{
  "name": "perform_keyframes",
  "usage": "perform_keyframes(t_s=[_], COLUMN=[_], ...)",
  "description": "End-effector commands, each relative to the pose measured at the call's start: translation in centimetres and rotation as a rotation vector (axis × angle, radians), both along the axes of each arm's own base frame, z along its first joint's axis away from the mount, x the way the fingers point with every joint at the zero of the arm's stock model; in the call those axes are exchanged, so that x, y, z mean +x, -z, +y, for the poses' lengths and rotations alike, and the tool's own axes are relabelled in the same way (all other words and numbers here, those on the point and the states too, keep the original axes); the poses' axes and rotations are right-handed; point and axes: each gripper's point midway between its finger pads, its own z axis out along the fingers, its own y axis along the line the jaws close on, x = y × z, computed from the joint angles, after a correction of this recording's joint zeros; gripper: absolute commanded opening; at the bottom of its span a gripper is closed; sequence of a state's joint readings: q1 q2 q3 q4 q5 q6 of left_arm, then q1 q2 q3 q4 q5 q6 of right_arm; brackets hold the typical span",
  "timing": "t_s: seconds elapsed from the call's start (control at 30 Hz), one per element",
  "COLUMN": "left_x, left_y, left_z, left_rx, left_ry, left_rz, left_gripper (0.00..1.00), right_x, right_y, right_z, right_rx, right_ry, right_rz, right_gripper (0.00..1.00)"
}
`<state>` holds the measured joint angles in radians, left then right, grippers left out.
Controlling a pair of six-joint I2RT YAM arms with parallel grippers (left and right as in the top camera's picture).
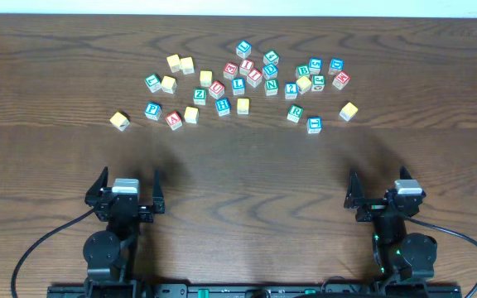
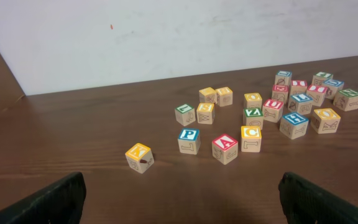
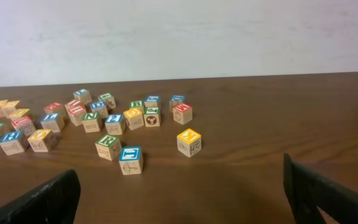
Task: Spell out CORL
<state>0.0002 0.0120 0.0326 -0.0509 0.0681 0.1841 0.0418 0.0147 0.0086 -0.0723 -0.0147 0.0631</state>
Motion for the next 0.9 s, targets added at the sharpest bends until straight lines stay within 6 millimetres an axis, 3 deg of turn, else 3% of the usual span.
perform_keyframes(t_s=[0.0,0.8,0.87], left_x=[0.03,0.06,0.10], left_y=[1.72,1.51,1.26], left_z=[0.27,0.27,0.26], left_rx=[0.007,0.007,0.002], left_ry=[-0.013,-0.013,-0.013], left_rz=[0.042,0.033,0.023], left_gripper=[0.98,0.98,0.98], right_x=[-0.01,-0.01,0.05], right_y=[0.22,0.22,-0.43], right_z=[0.35,0.35,0.17], right_rx=[-0.008,-0.008,-0.008], right_ry=[-0.016,-0.016,-0.005], right_rz=[0.006,0.006,-0.021], right_gripper=[0.99,0.99,0.99])
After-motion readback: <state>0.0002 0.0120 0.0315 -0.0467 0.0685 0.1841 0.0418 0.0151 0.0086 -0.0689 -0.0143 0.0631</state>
